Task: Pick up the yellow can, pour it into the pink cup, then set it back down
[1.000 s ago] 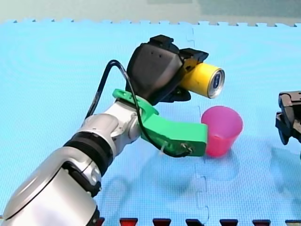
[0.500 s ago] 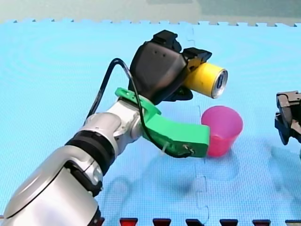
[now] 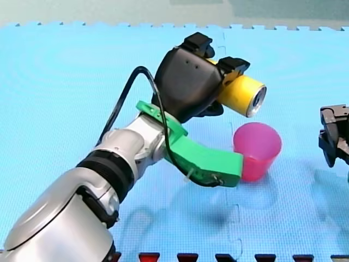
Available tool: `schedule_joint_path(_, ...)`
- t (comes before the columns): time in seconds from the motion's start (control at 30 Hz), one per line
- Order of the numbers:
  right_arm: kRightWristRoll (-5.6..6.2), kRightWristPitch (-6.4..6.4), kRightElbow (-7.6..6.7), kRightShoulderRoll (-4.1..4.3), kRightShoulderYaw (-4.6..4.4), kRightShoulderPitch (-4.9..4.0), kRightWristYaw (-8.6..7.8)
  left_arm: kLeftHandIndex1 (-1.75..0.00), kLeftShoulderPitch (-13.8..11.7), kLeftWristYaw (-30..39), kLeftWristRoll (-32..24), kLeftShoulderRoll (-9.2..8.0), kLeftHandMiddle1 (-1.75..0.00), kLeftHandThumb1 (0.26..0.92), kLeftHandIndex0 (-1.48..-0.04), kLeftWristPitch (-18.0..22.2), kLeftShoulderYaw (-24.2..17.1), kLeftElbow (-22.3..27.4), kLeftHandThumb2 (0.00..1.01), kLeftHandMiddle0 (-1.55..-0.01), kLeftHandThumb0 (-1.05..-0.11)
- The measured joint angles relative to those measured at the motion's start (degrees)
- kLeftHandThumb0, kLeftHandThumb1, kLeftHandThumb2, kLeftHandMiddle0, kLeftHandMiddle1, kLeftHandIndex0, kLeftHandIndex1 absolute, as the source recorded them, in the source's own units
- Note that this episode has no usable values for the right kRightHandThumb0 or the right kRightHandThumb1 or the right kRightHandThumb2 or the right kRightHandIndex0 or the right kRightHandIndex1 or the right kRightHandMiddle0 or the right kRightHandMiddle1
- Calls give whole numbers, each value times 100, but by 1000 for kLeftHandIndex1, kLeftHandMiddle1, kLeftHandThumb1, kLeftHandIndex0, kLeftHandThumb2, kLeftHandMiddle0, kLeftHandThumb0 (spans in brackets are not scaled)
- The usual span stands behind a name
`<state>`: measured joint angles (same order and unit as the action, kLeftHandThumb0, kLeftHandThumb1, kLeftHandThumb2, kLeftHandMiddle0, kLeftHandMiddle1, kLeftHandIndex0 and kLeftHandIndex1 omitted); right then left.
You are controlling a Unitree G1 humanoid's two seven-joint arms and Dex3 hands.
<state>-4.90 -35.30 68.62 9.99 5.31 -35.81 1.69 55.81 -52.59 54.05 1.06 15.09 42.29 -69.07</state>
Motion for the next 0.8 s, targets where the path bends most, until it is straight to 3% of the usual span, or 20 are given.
schedule_joint_path(0.7,74,-39,0,8,46,0,-70,-169,9,-205,127,11,-1219,891,-1150,-208,151,-42,1,-845,-347)
schedule_joint_path(0.73,74,-39,0,9,47,0,-71,-192,9,-210,129,11,-1221,892,-1139,-214,155,-44,1,-845,-348)
schedule_joint_path(0.8,77,-38,0,11,47,0,-75,-498,9,-226,133,14,-1226,893,-981,-224,164,-51,1,-843,-347)
